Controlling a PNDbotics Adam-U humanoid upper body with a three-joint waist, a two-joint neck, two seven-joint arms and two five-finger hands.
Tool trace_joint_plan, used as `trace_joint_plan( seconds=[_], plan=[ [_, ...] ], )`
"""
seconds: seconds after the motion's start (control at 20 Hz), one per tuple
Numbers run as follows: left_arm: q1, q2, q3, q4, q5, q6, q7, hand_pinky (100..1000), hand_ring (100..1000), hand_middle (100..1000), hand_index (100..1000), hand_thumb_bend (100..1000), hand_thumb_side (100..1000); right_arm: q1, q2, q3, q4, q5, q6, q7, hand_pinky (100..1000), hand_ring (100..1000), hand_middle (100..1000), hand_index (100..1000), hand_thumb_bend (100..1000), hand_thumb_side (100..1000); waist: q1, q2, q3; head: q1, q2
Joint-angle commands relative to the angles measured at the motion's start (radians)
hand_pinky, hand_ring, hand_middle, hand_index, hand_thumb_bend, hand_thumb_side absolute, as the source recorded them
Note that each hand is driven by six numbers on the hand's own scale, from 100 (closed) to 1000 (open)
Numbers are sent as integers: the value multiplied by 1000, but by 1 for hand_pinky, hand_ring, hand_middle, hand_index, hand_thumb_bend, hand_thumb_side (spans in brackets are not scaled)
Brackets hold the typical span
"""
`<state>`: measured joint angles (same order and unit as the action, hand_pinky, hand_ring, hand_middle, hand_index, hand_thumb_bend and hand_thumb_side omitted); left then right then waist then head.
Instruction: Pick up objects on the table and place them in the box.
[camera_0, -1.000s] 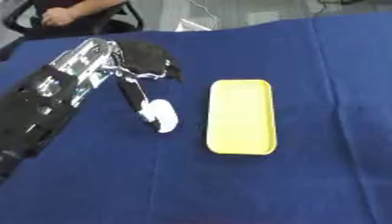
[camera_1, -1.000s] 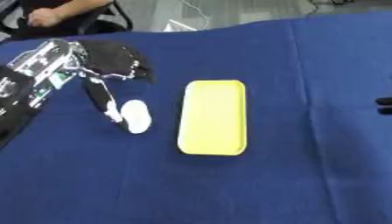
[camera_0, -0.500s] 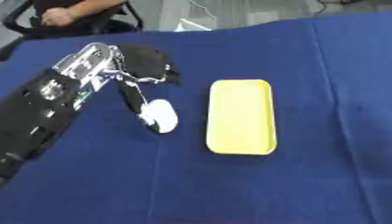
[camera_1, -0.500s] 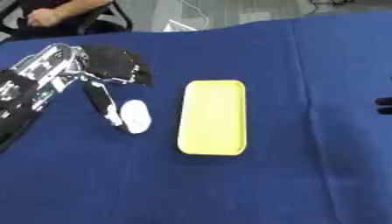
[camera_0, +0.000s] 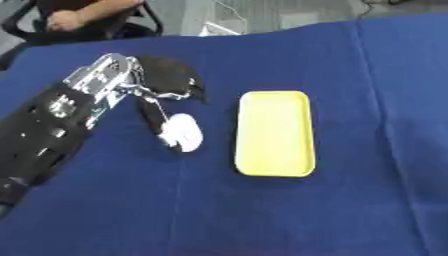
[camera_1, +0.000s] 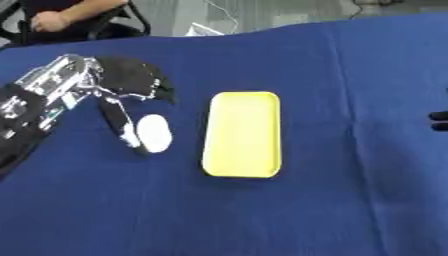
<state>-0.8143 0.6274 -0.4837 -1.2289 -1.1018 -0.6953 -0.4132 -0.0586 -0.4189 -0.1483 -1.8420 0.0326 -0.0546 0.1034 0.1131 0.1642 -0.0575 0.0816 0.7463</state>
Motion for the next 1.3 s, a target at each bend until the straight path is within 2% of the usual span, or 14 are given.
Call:
trace_joint_plan(
  seconds=[0.05, 1.3],
  plan=[
    [-11, 8, 5, -2, -5, -164, -158, 876, 881, 814, 919, 870, 955, -10, -13, -2, -17, -2, 0, 1, 671, 689, 886, 972, 290, 783, -7, -11, 0, -1, -12],
    [1, -6, -4, 22, -43, -187, -149, 875, 879, 810, 904, 871, 966, -12, -12, -2, -17, -2, -1, 1, 672, 689, 887, 972, 290, 782, -9, -7, -2, -3, -12]
  ],
)
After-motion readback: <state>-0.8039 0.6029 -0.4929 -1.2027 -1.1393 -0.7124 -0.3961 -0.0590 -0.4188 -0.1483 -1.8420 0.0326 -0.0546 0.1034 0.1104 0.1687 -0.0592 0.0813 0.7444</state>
